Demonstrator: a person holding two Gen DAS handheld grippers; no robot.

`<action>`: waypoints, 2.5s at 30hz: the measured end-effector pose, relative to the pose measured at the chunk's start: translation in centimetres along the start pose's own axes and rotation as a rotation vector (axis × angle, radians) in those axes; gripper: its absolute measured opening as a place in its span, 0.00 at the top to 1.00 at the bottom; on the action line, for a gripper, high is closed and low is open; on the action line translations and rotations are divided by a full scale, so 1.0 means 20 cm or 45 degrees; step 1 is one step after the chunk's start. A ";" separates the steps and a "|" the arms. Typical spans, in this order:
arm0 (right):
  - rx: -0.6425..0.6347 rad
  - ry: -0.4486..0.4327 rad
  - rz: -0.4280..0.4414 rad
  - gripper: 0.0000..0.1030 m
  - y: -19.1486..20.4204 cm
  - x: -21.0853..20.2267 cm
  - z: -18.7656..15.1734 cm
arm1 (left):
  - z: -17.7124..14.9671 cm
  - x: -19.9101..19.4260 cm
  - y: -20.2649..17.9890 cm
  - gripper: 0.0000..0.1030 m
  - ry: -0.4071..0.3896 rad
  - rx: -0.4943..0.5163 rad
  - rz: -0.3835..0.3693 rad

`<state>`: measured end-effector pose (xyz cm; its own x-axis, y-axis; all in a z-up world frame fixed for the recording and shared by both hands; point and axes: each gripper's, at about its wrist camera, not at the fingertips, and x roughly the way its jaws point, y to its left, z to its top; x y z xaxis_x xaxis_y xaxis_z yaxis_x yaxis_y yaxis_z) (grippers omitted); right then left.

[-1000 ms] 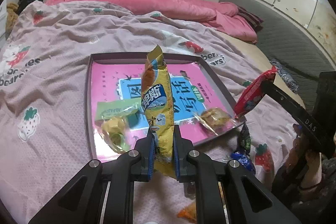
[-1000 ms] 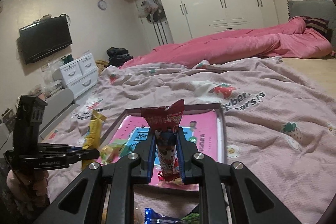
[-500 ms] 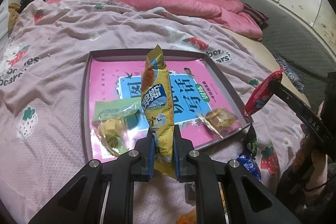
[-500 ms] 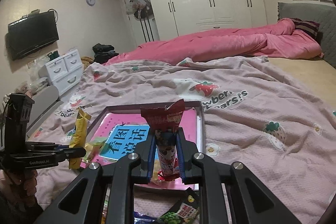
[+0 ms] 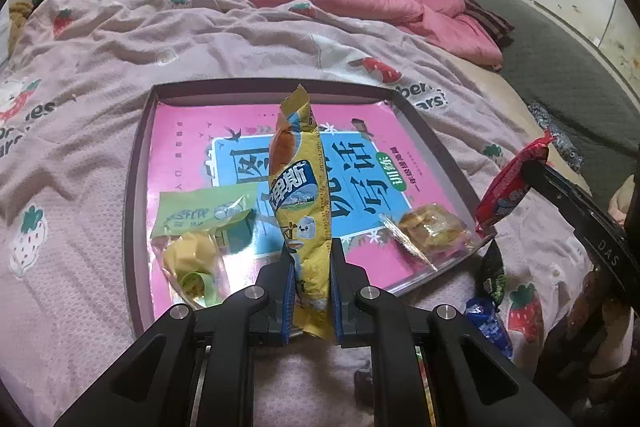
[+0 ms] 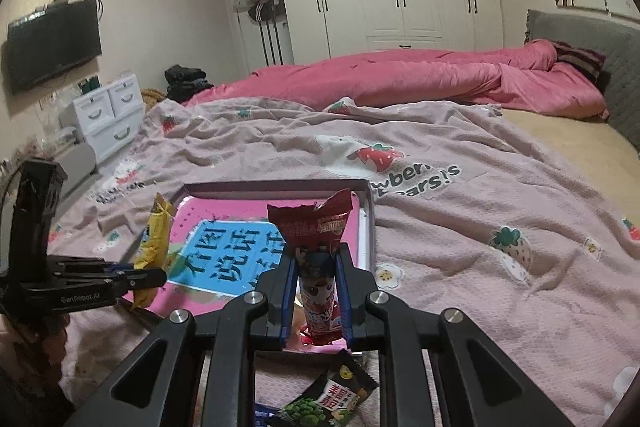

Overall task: Organize snacks
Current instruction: 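Lower the yellow stick into the tray and open left gripper while right gripper holds the red packet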

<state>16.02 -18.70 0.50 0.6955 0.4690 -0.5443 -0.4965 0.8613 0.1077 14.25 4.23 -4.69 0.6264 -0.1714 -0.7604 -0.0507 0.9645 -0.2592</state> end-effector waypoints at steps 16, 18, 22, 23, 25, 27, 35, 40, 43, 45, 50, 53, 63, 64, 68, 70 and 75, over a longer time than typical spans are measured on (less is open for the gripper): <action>-0.108 0.086 0.004 0.82 0.08 0.11 -0.05 | -0.01 0.08 0.02 0.86 0.045 0.000 -0.008; -0.116 0.086 0.013 0.81 0.09 0.11 -0.05 | -0.01 0.08 0.02 0.86 0.054 0.003 -0.007; -0.132 0.096 0.036 0.81 0.11 0.12 -0.06 | -0.01 0.09 0.02 0.86 0.061 0.003 -0.013; -0.136 0.098 0.040 0.81 0.12 0.12 -0.06 | -0.01 0.09 0.02 0.86 0.061 0.004 -0.012; -0.151 0.106 0.055 0.81 0.14 0.13 -0.07 | -0.01 0.09 0.02 0.86 0.065 0.006 -0.015; -0.166 0.110 0.068 0.81 0.16 0.14 -0.07 | -0.01 0.09 0.02 0.86 0.066 0.009 -0.015; -0.205 0.127 0.112 0.80 0.21 0.16 -0.09 | -0.01 0.10 0.01 0.85 0.076 0.011 -0.021; -0.210 0.146 0.134 0.79 0.23 0.18 -0.11 | -0.02 0.10 0.01 0.85 0.083 0.012 -0.027; -0.202 0.154 0.147 0.79 0.23 0.18 -0.11 | -0.02 0.10 0.02 0.85 0.089 0.007 -0.036; -0.198 0.157 0.152 0.78 0.23 0.19 -0.12 | -0.02 0.11 0.02 0.84 0.093 0.005 -0.040; -0.178 0.171 0.171 0.76 0.23 0.20 -0.12 | -0.03 0.11 0.01 0.84 0.099 0.002 -0.054; -0.164 0.185 0.178 0.73 0.22 0.21 -0.12 | -0.03 0.11 0.02 0.84 0.101 -0.004 -0.061; -0.153 0.218 0.182 0.67 0.23 0.23 -0.13 | -0.02 0.09 0.04 0.80 0.092 -0.021 -0.026; -0.149 0.219 0.184 0.65 0.22 0.22 -0.13 | -0.02 0.09 0.04 0.79 0.092 -0.024 -0.019; -0.139 0.221 0.190 0.64 0.22 0.22 -0.13 | -0.02 0.09 0.07 0.72 0.086 -0.050 -0.010; -0.134 0.219 0.192 0.64 0.21 0.22 -0.13 | -0.01 0.08 0.08 0.72 0.085 -0.059 -0.014; -0.111 0.203 0.217 0.61 0.21 0.21 -0.12 | -0.01 0.07 0.08 0.67 0.082 -0.066 -0.020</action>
<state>15.62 -13.65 -3.36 0.5105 0.5633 -0.6497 -0.6472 0.7492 0.1410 14.98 5.59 -6.28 0.5764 -0.2006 -0.7922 -0.0828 0.9501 -0.3008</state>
